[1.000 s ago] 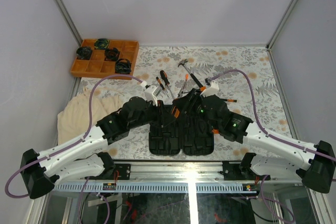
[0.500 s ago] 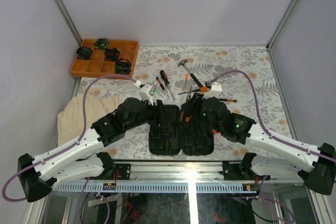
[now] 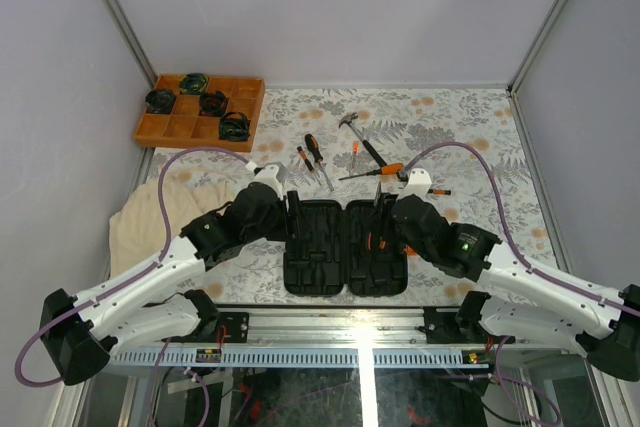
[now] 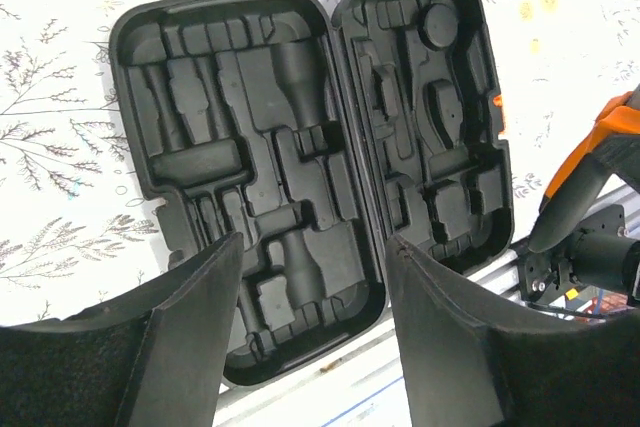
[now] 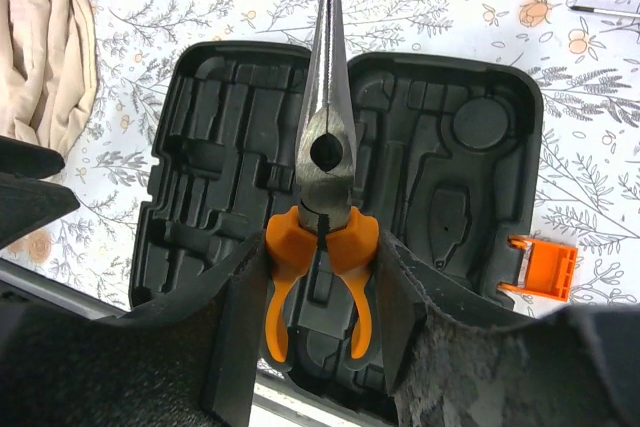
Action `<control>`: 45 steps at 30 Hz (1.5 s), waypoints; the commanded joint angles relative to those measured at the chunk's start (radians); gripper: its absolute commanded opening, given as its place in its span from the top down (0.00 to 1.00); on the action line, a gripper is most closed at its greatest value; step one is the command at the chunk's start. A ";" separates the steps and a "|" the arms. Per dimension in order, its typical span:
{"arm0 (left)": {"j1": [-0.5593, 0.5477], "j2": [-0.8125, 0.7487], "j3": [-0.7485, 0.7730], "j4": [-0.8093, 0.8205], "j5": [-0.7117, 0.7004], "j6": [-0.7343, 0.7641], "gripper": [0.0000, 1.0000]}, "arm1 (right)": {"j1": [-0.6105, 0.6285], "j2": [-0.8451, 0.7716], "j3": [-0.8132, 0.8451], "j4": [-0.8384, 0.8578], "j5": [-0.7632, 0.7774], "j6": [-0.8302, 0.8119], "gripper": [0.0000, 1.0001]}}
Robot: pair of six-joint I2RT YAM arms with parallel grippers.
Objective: Sort the tools into containers
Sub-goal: Pick up the pliers at the center of the board.
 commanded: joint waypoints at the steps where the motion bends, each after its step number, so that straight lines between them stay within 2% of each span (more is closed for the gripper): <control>1: 0.003 -0.016 -0.001 0.058 0.076 0.023 0.42 | 0.001 -0.043 -0.013 0.050 0.031 0.045 1.00; 6: -0.028 -0.037 0.008 0.179 0.178 0.044 0.38 | 0.000 -0.035 -0.042 0.235 -0.038 0.134 1.00; 13: -0.129 -0.039 0.001 0.294 0.194 0.035 0.34 | -0.002 0.062 0.005 0.387 -0.119 0.238 1.00; 27: -0.187 0.036 -0.027 0.331 0.162 0.039 0.36 | -0.011 0.071 -0.004 0.542 -0.206 0.399 1.00; 32: -0.191 0.046 -0.024 0.332 0.153 0.041 0.50 | -0.010 0.059 -0.006 0.537 -0.212 0.406 1.00; 38: -0.190 0.046 -0.015 0.328 0.143 0.043 0.82 | -0.011 0.050 -0.018 0.523 -0.204 0.404 1.00; 41: -0.191 0.044 -0.008 0.317 0.130 0.045 0.94 | -0.011 0.036 -0.024 0.510 -0.193 0.400 0.90; 43: -0.191 0.040 -0.006 0.305 0.118 0.047 0.99 | -0.011 0.024 -0.025 0.499 -0.187 0.390 0.78; 45: -0.191 0.037 -0.004 0.293 0.105 0.049 1.00 | -0.011 0.007 -0.030 0.483 -0.179 0.378 0.64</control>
